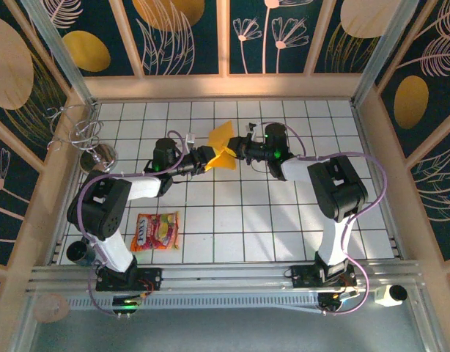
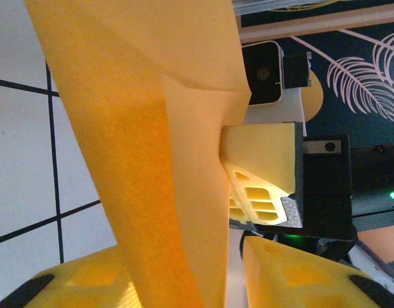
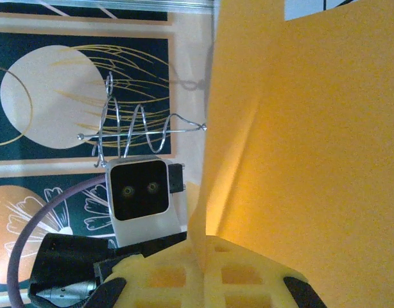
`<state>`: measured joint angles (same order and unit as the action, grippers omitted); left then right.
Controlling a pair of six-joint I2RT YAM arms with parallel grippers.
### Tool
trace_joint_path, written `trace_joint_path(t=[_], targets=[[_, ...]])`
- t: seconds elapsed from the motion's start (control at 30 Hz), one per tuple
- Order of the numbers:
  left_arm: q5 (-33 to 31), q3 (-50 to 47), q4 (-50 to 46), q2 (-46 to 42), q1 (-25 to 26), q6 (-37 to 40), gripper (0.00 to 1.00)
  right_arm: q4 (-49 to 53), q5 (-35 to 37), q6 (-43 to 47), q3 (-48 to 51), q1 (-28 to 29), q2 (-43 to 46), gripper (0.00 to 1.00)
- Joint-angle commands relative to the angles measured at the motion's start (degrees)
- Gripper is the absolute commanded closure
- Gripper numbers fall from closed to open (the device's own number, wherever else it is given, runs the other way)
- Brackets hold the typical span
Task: Fold a paper plane with a square sheet of paper (pick it up from the middle)
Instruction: Turn over the paper at the center of the table.
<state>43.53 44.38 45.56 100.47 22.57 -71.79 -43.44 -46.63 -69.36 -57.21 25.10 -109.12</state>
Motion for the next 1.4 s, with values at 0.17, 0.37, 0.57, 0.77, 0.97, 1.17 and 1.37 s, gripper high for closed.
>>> trace_joint_path(t=[0.17,0.37,0.57,0.77,0.97,1.17,1.37], targets=[[1.2,2.13,-2.2,-0.89,0.18,3.31,0.74,4.16,-1.7,3.77,-0.26,-0.32,0.35,0.94],[1.06,2.84,-4.23,0.22,0.17,3.87,0.85,6.81,-1.93,5.09,-0.47,-0.81,0.67,0.88],[-1.94,5.17,-15.13,-0.5,0.11,11.02,0.92,17.78,2.23,12.43,-1.09,-3.07,3.73,0.69],[-12.04,12.38,-38.19,-1.94,0.11,26.45,0.95,33.6,13.35,22.78,-3.52,-5.79,8.93,0.57],[-31.9,23.93,-62.48,-5.51,0.2,41.04,0.95,40.87,23.99,27.07,-4.39,-7.17,13.38,0.54],[-57.43,35.02,-78.37,-3.75,3.38,49.05,0.94,42.38,28.71,27.05,-4.06,-7.5,14.88,0.54],[-75.72,41.04,-84.83,3.71,8.51,50.02,0.94,43.26,30.97,25.92,-3.16,-8.1,15.3,0.54]])
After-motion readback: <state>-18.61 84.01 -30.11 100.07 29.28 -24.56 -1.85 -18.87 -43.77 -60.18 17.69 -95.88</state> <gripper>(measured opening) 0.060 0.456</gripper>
